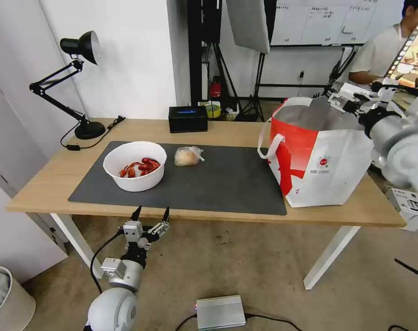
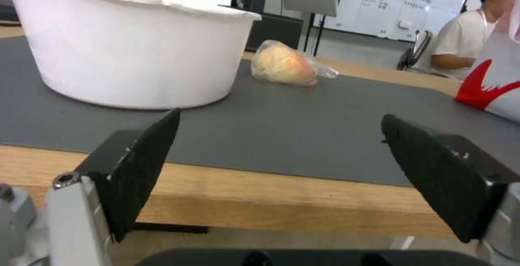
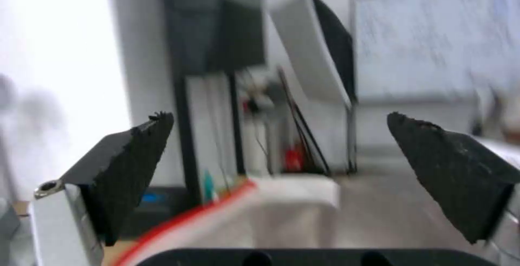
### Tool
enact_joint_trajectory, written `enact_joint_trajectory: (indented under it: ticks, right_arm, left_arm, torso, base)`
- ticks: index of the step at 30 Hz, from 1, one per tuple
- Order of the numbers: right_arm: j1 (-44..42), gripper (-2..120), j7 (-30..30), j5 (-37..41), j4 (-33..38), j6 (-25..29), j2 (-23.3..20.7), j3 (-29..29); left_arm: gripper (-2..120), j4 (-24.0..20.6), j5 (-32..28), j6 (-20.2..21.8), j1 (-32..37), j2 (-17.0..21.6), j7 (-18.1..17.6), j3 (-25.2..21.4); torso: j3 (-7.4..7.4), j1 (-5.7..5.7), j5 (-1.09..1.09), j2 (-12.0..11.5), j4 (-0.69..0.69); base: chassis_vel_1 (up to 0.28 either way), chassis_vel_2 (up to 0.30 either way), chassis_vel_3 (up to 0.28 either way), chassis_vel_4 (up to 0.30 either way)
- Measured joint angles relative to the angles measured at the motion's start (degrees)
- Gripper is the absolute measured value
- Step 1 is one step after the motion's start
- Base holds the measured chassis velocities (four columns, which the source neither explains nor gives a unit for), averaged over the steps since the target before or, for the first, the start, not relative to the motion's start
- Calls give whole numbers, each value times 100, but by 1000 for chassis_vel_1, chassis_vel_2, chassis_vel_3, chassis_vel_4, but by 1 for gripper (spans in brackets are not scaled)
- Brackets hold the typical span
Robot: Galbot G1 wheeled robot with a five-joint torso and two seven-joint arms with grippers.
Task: Pick up the trash from the table and place it into the takeout bag.
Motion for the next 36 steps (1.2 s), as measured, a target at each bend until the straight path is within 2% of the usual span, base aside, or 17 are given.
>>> enact_joint_trajectory:
  ticks: [1, 4, 6, 8, 10, 15, 25, 32, 35, 36]
  right_arm:
    - [-150, 100, -151, -323, 104, 320, 28, 8]
    - [-272, 100, -261, -637, 189, 596, 64, 12]
    - [-457, 100, -403, -1175, 339, 1094, 176, 11]
    - [-485, 100, -414, -1270, 359, 1187, 209, 8]
    - [-614, 100, -452, -1756, 390, 1593, 393, -11]
    - [-878, 100, -478, -2076, 460, 1840, 558, 47]
    - [-1898, 100, -579, -2726, 567, 2182, 1173, 278]
    - [-2644, 100, -430, -3377, 597, 2347, 1902, 299]
    - [-2733, 100, -420, -3443, 584, 2380, 1989, 314]
    - [-2979, 100, -400, -3691, 530, 2535, 2285, 394]
  left_arm:
    - [100, -6, 1, 0, 6, -4, 0, -13]
    - [100, -10, 1, 0, 12, -7, 0, -27]
    - [100, -19, 1, -3, 28, -9, 0, -48]
    - [100, -22, 1, -4, 31, -8, 0, -51]
    - [100, -53, 1, -6, 42, -12, 0, -67]
    - [100, -109, 1, -6, 67, -19, 1, -103]
    - [100, -274, -19, -5, 172, 14, 2, -404]
    - [100, -318, -7, 3, 196, -3, 1, -499]
    - [100, -320, -5, 4, 200, -3, 1, -511]
    - [100, -330, 0, 5, 204, 1, 1, -534]
  torso:
    - [0, 0, 0, 0, 0]
    - [0, 0, 0, 0, 0]
    - [0, 0, -1, 0, 1]
    - [0, 0, -1, 0, 1]
    - [0, 0, -1, 0, 1]
    - [0, 0, -1, 0, 2]
    - [0, 0, -1, 0, 2]
    - [0, 0, 0, 0, 1]
    - [0, 0, -1, 0, 2]
    - [0, 0, -1, 0, 1]
  base:
    - [0, 0, 0, 0]
    - [0, 0, 0, 0]
    - [0, 0, 0, 0]
    - [0, 0, 0, 0]
    - [0, 0, 0, 0]
    - [0, 0, 0, 0]
    - [0, 0, 0, 0]
    - [0, 0, 0, 0]
    - [0, 0, 0, 0]
    - [0, 0, 0, 0]
